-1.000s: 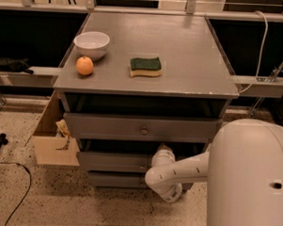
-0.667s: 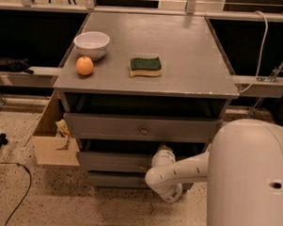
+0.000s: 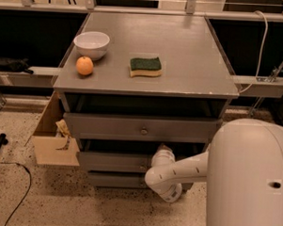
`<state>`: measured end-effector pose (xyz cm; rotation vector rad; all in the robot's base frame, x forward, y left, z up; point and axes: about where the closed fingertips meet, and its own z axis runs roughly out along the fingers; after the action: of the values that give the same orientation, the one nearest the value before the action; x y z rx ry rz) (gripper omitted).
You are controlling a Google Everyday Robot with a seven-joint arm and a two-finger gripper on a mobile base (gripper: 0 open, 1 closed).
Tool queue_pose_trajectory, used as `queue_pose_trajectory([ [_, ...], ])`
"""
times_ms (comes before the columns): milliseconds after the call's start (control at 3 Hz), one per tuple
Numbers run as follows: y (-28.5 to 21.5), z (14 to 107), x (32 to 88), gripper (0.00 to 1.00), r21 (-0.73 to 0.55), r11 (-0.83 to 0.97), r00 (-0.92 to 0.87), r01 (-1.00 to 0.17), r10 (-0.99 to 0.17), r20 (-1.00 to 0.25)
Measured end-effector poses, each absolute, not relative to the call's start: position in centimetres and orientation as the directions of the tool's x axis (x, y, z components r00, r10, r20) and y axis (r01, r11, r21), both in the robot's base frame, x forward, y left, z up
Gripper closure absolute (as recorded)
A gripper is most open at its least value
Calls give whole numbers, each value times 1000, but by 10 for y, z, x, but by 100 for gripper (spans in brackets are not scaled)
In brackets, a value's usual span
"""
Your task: Open middle drawer
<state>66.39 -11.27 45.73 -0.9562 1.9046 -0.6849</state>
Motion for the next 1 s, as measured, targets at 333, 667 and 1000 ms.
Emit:
queue_pose_trajectory([
  [333,-113,458,664,15,-758,552,-323,-349,-830,-455],
  [667,-124,454,653,0,-751,550,-348,-366,-829,-438],
  [1000,-133,459,637,0,-752,543,-364,-374,-832,-419],
])
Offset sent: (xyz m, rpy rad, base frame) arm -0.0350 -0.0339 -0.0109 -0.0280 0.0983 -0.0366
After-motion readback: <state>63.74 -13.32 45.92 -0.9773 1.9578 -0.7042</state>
